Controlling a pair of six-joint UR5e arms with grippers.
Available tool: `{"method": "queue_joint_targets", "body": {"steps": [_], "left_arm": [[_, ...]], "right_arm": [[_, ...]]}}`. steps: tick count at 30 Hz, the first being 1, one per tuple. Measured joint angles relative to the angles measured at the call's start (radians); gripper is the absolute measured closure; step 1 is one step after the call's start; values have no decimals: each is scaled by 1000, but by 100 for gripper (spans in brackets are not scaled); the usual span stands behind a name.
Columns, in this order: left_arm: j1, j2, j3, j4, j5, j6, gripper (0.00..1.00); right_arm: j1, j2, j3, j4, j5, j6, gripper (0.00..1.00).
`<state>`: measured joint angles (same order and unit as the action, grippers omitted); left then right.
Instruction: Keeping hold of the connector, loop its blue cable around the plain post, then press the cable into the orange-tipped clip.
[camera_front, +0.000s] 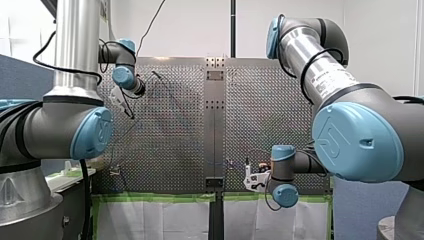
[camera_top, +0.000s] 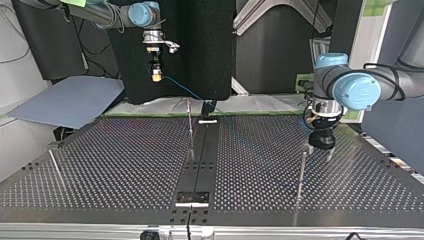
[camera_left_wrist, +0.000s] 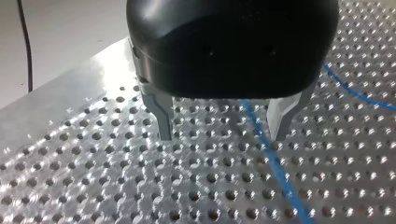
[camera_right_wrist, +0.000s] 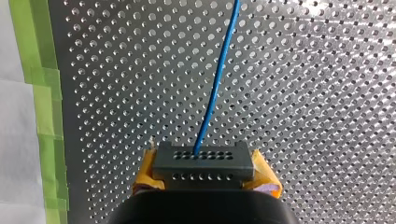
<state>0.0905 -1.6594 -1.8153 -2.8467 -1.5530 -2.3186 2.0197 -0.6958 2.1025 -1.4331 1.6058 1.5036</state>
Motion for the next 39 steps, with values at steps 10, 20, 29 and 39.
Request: {"method": "queue_joint_targets", "body": {"steps": [10, 20, 29, 39], "left_arm": [[-6, 97, -101, -1, 45, 40, 0], [-3, 200, -110, -74, 3, 86, 0], [-14, 295, -18, -169, -32, 180, 0], [-72, 346, 71, -257, -61, 268, 0]], "right_arm": [[1, 0, 0, 0, 0, 0, 100], [1, 0, 0, -3, 0, 7, 100], [0, 0, 0, -4, 0, 15, 100], [-1, 0, 0, -9, -1, 25, 100]]}}
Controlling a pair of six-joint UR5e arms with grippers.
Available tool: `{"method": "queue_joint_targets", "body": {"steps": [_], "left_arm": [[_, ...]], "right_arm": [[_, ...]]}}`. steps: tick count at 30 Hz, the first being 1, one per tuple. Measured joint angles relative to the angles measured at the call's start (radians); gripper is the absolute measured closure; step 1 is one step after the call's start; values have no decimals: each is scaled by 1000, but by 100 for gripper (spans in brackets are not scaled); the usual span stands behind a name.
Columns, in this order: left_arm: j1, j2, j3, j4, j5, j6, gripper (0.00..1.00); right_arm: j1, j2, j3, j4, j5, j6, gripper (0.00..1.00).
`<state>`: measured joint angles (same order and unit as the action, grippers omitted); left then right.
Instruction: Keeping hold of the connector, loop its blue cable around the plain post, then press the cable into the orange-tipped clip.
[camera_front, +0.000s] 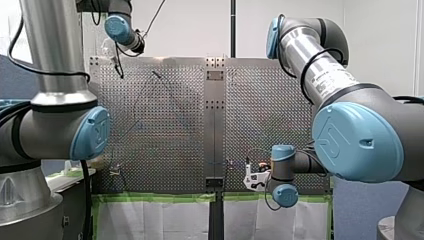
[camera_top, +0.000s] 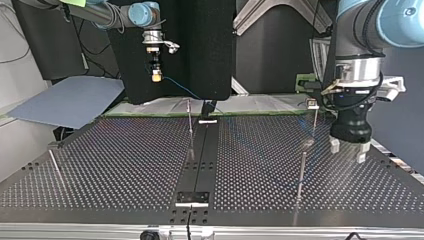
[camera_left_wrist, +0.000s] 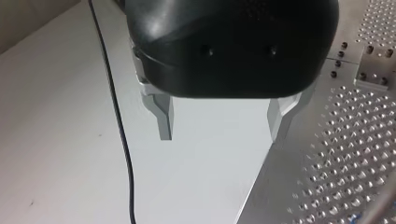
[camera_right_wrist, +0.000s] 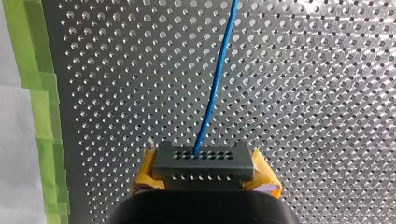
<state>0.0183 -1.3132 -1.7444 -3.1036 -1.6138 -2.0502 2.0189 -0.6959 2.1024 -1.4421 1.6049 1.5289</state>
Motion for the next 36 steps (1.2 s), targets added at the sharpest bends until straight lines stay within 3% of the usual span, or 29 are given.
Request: {"method": "queue_joint_targets", "body": {"steps": [20, 27, 31, 36], "left_arm": [[-188, -178, 189, -189, -179, 189, 0], [-260, -204, 239, -263, -205, 262, 0], [-274, -206, 242, -305, -237, 305, 0], [-263, -209, 243, -357, -280, 357, 0]], "right_arm": [[1, 0, -1, 2, 0, -4, 100], [2, 0, -1, 2, -2, -4, 100], [2, 0, 0, 2, -3, -4, 100], [2, 0, 0, 3, -4, -4, 100]]}}
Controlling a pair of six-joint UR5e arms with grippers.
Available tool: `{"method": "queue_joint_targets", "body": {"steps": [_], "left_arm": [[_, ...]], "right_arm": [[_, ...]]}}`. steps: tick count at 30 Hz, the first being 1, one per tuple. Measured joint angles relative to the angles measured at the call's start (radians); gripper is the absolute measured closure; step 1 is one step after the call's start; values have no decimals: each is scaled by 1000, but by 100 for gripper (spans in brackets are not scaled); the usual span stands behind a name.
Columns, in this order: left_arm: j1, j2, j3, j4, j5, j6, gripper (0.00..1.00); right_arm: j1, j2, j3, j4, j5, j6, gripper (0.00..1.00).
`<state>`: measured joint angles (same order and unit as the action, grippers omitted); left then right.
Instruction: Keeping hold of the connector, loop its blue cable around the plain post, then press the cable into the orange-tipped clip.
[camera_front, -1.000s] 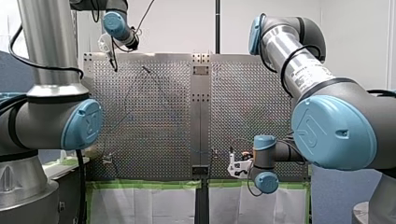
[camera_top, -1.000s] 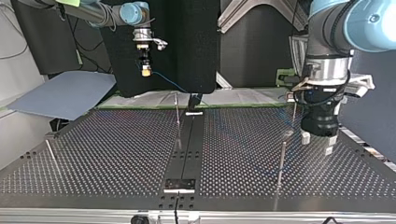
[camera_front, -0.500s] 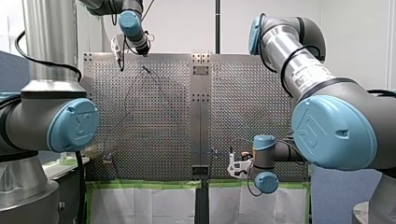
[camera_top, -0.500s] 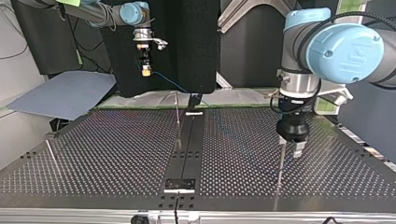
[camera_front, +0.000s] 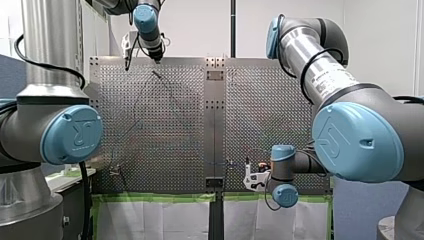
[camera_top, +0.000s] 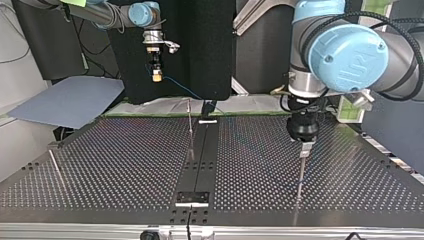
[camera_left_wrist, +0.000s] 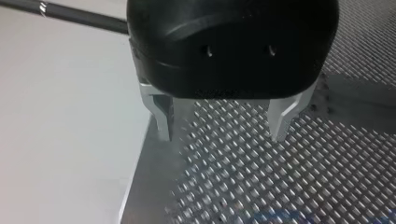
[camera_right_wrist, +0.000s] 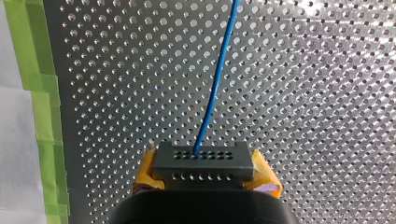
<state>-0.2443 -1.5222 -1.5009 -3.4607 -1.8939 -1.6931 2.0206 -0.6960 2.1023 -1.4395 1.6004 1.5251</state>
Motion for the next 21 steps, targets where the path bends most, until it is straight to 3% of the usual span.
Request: {"method": "queue_joint_targets", "body": {"steps": [4, 11, 21], "left_arm": [[23, -3, 0, -35, -1, 27, 0], [74, -3, 1, -108, 49, 54, 0], [80, -3, 1, -154, 60, 58, 0]], "right_arm": [[-1, 0, 0, 0, 0, 0, 100], [0, 0, 0, -2, -2, 0, 100], [-1, 0, 0, -2, -2, -1, 100]]}}
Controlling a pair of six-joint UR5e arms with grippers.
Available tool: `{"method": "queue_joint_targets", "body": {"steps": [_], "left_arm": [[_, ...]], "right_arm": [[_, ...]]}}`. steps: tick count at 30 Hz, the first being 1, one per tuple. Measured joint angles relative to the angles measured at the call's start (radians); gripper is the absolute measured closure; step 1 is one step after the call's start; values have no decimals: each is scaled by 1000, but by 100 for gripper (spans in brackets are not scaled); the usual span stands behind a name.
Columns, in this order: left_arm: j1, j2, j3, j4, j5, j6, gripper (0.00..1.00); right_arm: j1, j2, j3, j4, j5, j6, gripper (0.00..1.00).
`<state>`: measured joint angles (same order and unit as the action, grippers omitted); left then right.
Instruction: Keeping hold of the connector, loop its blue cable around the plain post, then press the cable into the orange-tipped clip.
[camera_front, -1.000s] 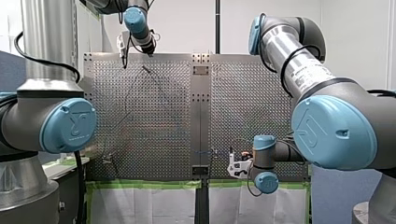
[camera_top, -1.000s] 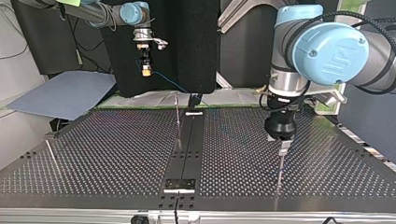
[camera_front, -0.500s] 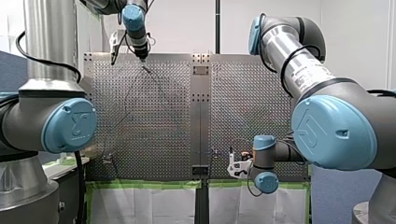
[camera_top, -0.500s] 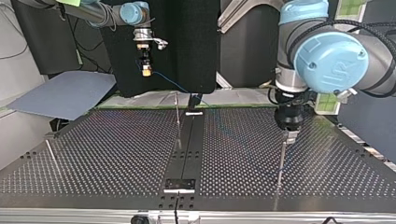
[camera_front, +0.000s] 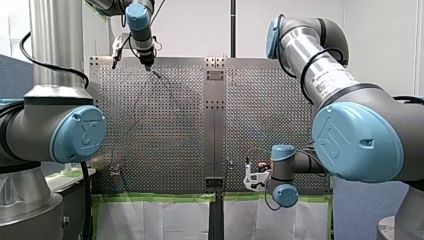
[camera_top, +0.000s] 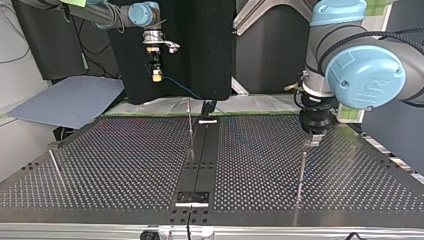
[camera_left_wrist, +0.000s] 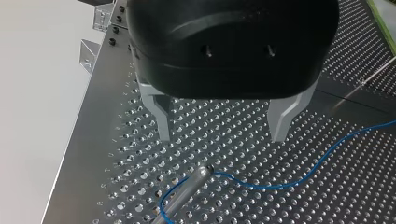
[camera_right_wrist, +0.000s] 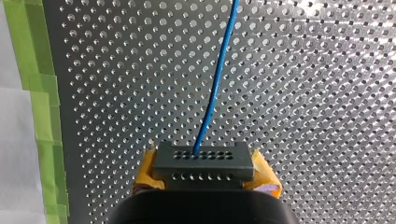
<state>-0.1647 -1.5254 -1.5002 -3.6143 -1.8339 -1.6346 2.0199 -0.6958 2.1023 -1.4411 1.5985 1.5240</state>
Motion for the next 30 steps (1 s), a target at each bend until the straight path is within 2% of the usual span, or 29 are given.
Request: {"method": "queue_joint_targets", "body": {"steps": [15, 24, 30], "left_arm": [[1, 1, 0, 5, -13, 14, 0], [1, 4, 0, 5, -77, 11, 0], [1, 6, 0, 5, -91, 8, 0]], "right_arm": [[0, 0, -1, -3, 0, 1, 100], [0, 0, -1, -4, 0, 1, 100], [0, 0, -1, -4, 0, 1, 100]]}}
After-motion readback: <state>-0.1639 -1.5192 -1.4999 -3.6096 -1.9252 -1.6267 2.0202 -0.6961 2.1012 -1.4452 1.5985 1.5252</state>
